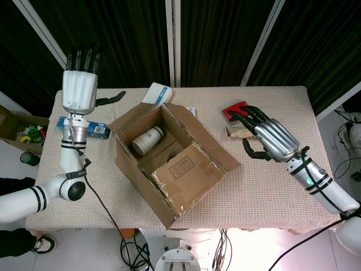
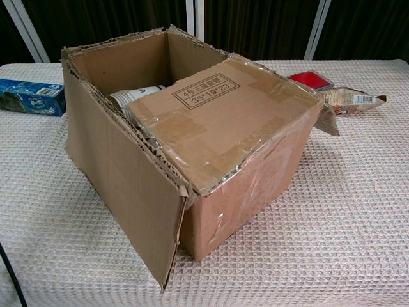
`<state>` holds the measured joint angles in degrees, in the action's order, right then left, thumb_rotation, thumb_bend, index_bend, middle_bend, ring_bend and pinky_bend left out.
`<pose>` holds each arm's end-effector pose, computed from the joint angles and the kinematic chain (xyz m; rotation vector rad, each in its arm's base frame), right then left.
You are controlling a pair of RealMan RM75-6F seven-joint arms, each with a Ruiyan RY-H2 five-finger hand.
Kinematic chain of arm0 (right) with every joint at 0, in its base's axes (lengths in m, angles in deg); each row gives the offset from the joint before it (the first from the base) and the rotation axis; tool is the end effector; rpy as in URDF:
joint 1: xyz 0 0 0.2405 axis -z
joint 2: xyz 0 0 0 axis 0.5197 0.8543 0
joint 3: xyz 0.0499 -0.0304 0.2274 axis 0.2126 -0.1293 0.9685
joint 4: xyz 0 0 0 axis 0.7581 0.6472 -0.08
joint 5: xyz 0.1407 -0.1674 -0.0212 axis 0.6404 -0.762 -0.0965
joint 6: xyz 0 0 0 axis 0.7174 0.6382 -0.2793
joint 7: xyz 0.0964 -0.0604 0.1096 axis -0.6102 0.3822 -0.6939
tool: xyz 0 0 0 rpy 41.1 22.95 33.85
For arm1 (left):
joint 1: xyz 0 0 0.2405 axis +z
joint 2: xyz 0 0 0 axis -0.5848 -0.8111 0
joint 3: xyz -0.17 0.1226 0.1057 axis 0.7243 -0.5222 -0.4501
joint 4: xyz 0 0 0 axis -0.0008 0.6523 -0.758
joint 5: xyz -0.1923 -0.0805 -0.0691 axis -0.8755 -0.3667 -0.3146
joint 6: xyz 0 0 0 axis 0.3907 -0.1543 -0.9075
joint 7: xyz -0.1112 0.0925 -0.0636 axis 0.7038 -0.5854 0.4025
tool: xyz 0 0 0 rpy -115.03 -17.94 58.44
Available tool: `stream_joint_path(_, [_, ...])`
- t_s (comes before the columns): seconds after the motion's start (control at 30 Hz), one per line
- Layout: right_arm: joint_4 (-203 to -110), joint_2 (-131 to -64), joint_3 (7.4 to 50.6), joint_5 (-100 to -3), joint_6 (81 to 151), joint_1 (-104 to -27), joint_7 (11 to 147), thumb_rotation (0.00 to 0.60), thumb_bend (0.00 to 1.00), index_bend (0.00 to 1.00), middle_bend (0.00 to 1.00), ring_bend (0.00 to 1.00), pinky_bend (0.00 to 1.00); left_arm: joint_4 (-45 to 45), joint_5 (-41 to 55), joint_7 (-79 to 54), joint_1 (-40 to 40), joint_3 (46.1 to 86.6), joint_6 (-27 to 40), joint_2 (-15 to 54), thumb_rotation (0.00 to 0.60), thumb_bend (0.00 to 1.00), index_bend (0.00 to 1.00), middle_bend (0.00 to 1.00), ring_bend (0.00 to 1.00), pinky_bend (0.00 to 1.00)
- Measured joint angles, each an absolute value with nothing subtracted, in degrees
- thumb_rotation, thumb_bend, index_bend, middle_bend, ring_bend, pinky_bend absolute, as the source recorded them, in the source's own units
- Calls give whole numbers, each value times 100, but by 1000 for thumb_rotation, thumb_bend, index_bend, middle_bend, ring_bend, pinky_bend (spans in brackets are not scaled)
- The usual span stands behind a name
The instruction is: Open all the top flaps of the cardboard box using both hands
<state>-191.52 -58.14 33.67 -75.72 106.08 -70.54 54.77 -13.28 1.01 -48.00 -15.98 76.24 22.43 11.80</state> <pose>-0.0879 -0.3296 0.1631 1.9364 -1.0204 1.2985 -0.0805 0.4184 0.1485 -1.3100 -0.3459 -1.0021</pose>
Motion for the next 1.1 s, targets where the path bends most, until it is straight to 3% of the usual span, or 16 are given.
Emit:
stream_joint_path(0.13, [-19266, -6007, 3468, -7233, 9966, -7552, 6009, 600, 707, 0, 254, 0, 0, -1648, 776, -3929, -957, 7445, 2225, 659, 0, 0, 0, 80, 0, 107])
stream_joint_path(0.37, [-19132, -6836, 3524, -5947, 8958, -8587, 7304, 600, 667, 0, 236, 0, 0, -2136, 276, -3197, -385, 7381, 1844, 53, 0, 0, 0, 79, 0, 107])
stream_joint_path(0.63, [-18626, -8061, 3321, -4258, 8625, -9756, 8659, 600, 665, 0, 192, 0, 0, -2253, 965, -1217, 464, 6993, 1291, -778, 0, 0, 0, 79, 0, 105])
stream_joint_path(0.93, [-18359, -8677, 2782, -2562, 8737, -10819, 9807, 600, 668, 0, 285, 0, 0, -2132, 2269, -266, 1337, 6343, 1407, -1229, 0, 0, 0, 79, 0, 105])
stream_joint_path(1.1, [-18439, -8778, 2549, -2037, 8919, -11192, 10128, 600, 673, 0, 454, 0, 0, -2086, 2567, -156, 1653, 6113, 1673, -1208, 0, 0, 0, 79, 0, 106])
